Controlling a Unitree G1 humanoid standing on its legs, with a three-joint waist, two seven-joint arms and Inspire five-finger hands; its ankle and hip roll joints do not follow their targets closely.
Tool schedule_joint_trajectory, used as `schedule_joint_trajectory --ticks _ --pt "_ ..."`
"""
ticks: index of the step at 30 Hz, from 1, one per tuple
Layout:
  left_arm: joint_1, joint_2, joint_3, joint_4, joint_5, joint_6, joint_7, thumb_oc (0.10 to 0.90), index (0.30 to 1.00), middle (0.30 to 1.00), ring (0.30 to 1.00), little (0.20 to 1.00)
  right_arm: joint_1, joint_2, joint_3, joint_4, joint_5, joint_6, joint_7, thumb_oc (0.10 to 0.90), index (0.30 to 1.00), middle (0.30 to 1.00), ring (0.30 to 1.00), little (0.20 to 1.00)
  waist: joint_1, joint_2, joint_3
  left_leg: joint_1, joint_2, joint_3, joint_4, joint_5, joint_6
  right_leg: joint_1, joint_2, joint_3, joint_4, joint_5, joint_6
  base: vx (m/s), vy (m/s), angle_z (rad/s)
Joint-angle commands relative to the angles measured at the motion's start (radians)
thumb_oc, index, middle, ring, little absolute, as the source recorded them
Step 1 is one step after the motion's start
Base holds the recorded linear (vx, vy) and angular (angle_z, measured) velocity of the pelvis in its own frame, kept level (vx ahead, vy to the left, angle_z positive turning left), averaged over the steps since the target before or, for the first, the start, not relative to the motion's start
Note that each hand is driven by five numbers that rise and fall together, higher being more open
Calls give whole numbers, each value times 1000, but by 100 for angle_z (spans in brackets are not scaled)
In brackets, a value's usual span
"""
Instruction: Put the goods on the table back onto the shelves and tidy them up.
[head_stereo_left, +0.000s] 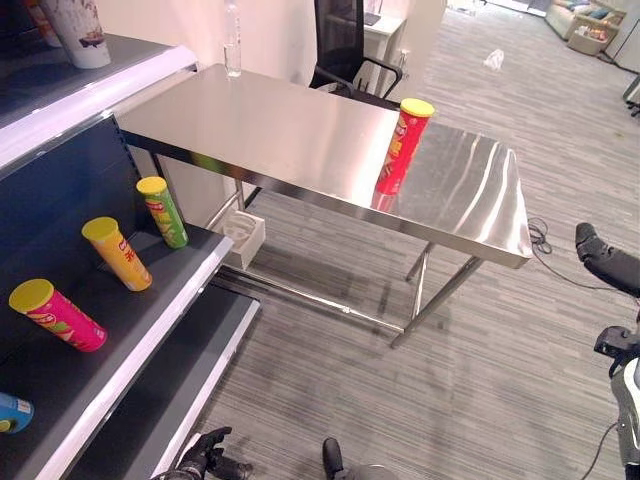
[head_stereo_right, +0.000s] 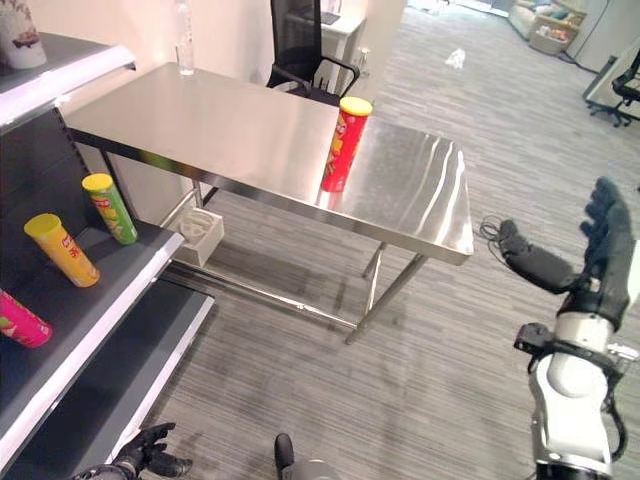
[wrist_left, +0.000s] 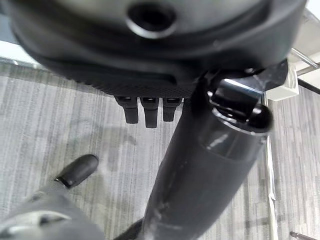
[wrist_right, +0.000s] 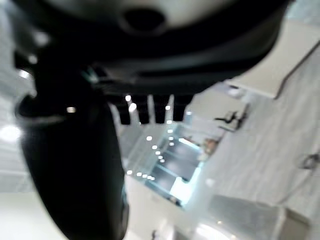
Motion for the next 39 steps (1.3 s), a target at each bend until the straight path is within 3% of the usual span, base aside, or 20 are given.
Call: schedule_joint_trajectory --ticks 1,5,6,7,10,11,14,17,23,27,32,39 --pt "-60 45 -25 -23 -1 -24 12 800 900 900 900 900 -147 -66 -92 -73 30 -87 -43 800 900 900 900 900 55 21 -3 -45 66 -74 2 -43 1 -56 -22 -56 272 -247 76 -35 -17 -5" --pt "-60 62 -20 -42 -26 -18 19 800 900 900 900 900 -202 -74 -44 -55 36 -90 -38 800 900 900 900 900 92 22 7 -64 79 -76 2 -32 9 -55 -29 -89 346 -250 83 -93 -39 -8" --pt "-49 71 -18 -41 -32 -15 17 800 900 900 900 900 -242 -88 -8 -35 33 -85 -29 800 900 900 900 900 129 17 7 -76 89 -67 4 -28 14 -31 -43 -120 380 -254 83 -64 -30 -19" --pt "-49 71 -16 -41 -32 -15 16 800 900 900 900 900 -246 -90 -6 -32 33 -86 -29 800 900 900 900 900 128 16 9 -75 87 -66 4 -28 14 -31 -44 -118 383 -256 84 -91 -62 -13" --pt "-23 94 -4 -38 -44 -4 20 800 900 900 900 900 -297 -122 32 0 31 -83 -23 800 900 900 900 900 188 -7 4 -106 121 -42 16 -5 15 -4 -50 -188 465 -229 101 -113 -158 -15" --pt "-17 103 1 -43 -45 0 18 800 900 900 900 900 -312 -131 37 14 32 -85 -29 800 900 900 900 900 206 -17 4 -120 136 -37 22 2 10 4 -50 -203 451 -226 107 -89 -183 -44" --pt "-5 113 -2 -48 -54 3 9 800 900 900 900 900 -343 -147 49 25 40 -83 -32 800 900 900 900 900 243 -54 -2 -148 137 -26 44 0 -6 66 -77 -273 295 -250 77 -63 -139 -28" --pt "8 101 2 -44 -51 4 5 800 900 900 900 900 -357 -156 73 37 38 -76 -29 800 900 900 900 900 260 -60 -12 -167 164 -8 72 16 -28 118 -55 -295 172 -277 51 -98 -120 8" --pt "8 86 -20 -70 -53 7 -15 800 900 900 900 900 -346 -161 95 13 33 -76 -19 800 900 900 900 900 242 -35 -3 -188 231 -20 103 69 -70 164 2 -284 95 -313 0 -134 -98 -32" --pt "-5 83 -26 -72 -56 9 -15 800 900 900 900 900 -343 -164 93 5 42 -84 -16 800 900 900 900 900 229 -19 10 -212 247 -30 150 76 -81 187 15 -287 64 -325 -19 -92 -43 9" --pt "10 46 -40 -12 -40 7 -15 800 900 900 900 900 -393 -199 118 14 70 -91 9 800 900 900 900 900 210 15 10 -210 250 -82 158 63 -90 197 -5 -284 47 -325 -20 -22 64 5" --pt "11 29 -39 10 -36 1 -9 800 900 900 900 900 -421 -214 142 -18 83 -99 29 800 900 900 900 900 199 21 3 -204 227 -66 141 38 -82 174 -46 -280 71 -327 -2 58 90 -3"
